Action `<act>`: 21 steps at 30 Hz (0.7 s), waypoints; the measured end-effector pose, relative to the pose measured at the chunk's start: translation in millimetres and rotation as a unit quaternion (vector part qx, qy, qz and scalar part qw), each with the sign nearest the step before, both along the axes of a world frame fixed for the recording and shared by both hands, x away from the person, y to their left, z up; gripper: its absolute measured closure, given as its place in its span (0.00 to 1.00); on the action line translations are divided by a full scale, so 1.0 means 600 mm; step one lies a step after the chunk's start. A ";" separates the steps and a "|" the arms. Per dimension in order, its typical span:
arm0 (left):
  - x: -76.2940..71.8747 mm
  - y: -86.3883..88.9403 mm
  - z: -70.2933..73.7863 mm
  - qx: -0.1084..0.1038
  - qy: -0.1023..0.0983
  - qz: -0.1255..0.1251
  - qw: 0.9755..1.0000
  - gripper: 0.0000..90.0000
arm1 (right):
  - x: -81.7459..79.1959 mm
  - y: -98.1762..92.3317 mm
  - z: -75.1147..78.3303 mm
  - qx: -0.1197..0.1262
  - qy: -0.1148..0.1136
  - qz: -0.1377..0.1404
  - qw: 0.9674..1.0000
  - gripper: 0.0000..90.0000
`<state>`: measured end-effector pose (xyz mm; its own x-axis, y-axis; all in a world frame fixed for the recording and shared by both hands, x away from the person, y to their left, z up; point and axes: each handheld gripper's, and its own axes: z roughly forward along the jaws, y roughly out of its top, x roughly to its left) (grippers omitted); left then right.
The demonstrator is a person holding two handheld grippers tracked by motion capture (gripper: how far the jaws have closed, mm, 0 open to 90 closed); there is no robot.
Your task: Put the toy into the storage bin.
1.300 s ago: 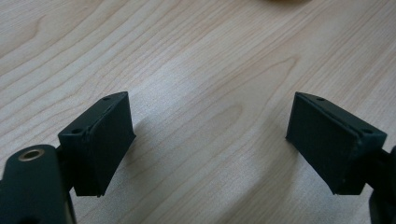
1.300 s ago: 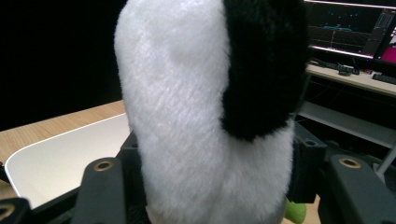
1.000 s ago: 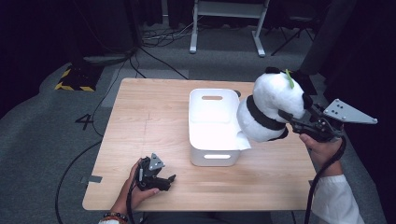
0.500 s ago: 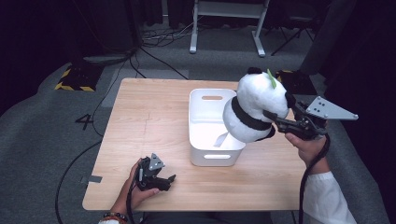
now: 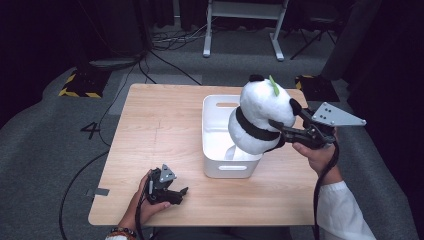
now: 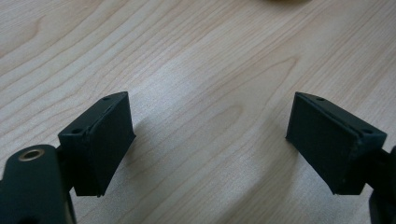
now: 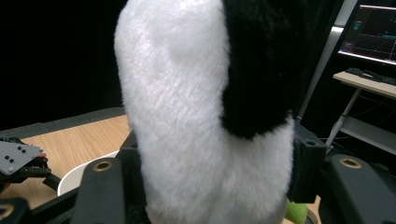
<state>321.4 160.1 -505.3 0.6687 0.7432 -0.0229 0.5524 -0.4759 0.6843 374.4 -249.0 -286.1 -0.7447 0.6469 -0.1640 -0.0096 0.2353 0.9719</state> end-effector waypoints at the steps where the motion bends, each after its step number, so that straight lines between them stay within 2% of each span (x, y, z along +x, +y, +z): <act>1: 0.000 0.000 0.000 0.000 0.000 0.000 1.000 0.16 | 0.000 0.003 0.000 0.001 0.001 0.000 1.000 0.45; 14: 0.000 0.000 0.000 0.000 0.000 0.000 1.000 0.16 | 0.006 0.030 0.001 -0.008 -0.001 0.007 1.000 0.45; 21: 0.000 0.000 0.000 0.001 0.000 0.000 1.000 0.16 | 0.009 0.042 0.003 -0.004 0.001 0.014 1.000 0.45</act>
<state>321.4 160.1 -505.2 0.6688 0.7431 -0.0219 0.5521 -0.4767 0.6840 379.9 -223.8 -284.1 -0.7631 0.6243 -0.1673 -0.0142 0.2426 0.9700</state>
